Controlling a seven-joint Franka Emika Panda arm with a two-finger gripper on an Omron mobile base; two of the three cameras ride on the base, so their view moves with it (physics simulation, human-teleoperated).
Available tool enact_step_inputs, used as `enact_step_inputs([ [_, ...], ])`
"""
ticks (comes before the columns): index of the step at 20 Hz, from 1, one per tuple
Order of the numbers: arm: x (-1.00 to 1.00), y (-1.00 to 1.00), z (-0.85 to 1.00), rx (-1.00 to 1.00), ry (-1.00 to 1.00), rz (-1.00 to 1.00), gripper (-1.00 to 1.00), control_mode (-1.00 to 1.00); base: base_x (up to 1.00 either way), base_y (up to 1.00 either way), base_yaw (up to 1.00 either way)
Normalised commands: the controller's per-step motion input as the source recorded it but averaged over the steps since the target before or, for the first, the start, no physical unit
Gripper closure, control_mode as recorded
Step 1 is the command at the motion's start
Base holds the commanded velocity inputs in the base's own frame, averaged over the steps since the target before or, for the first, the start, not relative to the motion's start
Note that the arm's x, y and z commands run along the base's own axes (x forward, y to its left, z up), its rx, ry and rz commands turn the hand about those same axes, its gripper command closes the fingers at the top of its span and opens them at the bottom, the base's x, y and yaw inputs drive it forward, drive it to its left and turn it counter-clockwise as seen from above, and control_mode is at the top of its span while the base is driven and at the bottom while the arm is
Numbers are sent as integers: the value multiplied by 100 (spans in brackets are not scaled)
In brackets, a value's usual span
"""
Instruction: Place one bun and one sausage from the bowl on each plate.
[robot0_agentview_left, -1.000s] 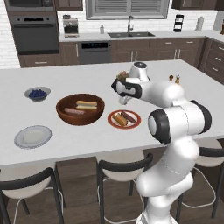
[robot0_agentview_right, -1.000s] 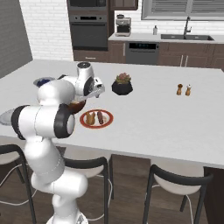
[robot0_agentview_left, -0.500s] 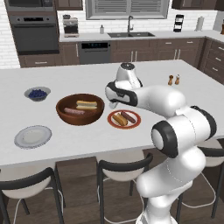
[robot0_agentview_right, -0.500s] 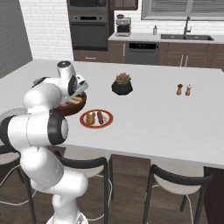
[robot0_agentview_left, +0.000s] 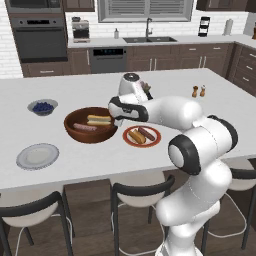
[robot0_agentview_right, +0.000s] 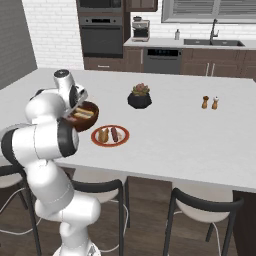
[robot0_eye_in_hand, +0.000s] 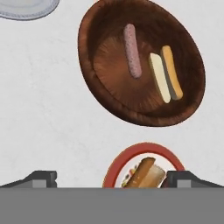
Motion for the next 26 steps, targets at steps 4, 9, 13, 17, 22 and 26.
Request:
enact_step_inputs([
  [4,40,45,0,-12,0,8,-100,-100,0,0,0],
  [9,44,13,0,-10,0,0,-100,-100,0,0,0],
  [13,42,0,-7,-10,0,0,-100,-100,0,0,0],
  [17,36,1,-24,-9,0,0,-100,-100,0,0,0],
  [22,6,3,-44,-4,0,0,-100,-100,0,0,0],
  [26,4,3,-45,-4,0,1,-100,-100,0,0,0],
])
